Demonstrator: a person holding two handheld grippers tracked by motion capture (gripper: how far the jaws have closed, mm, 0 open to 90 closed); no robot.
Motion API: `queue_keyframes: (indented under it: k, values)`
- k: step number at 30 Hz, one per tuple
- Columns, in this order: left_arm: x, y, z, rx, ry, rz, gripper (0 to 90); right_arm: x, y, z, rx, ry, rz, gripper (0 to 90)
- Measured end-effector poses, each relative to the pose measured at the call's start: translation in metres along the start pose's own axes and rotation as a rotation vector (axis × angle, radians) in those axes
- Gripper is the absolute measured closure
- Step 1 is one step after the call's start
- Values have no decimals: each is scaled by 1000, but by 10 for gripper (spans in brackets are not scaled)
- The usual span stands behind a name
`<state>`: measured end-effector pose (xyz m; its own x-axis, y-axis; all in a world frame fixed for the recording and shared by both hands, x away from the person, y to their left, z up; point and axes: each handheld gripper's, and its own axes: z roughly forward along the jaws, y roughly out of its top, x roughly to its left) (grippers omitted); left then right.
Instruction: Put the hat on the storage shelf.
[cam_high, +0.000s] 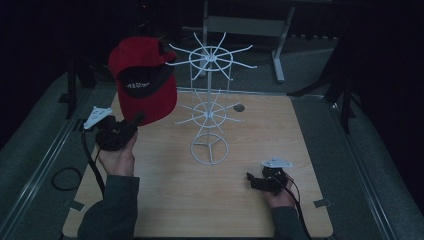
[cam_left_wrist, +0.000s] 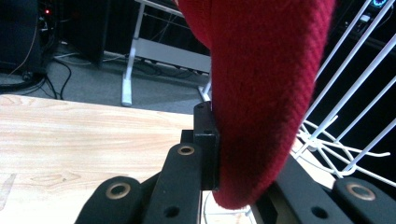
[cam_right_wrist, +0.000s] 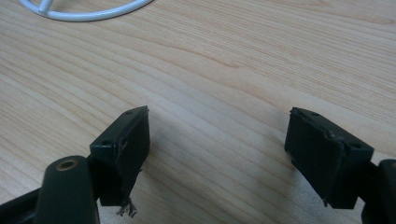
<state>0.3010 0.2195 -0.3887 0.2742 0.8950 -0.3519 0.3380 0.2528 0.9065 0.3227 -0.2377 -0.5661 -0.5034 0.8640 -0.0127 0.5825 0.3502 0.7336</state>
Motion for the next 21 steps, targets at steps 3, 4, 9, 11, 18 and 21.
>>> queue_keyframes:
  k: [3, 4, 9, 11, 18, 21]
  values:
    - [-1, 0, 0, -2, -1, 2, 858, 0, 0, 0, 0, 0, 0, 221]
    - [-1, 1, 0, -5, -4, 4, 858, 0, 0, 0, 0, 0, 0, 221]
    - [-3, 2, 0, -13, -10, 9, 858, 0, 0, 0, 0, 0, 0, 221]
    - [-4, 3, -1, -16, -13, 13, 858, 0, 0, 0, 0, 0, 0, 220]
    - [-5, 5, -1, -23, -15, 17, 858, 0, 0, 0, -1, 0, 0, 221]
    - [-6, 7, -1, -26, -17, 16, 858, 0, 0, 0, -1, 0, 1, 221]
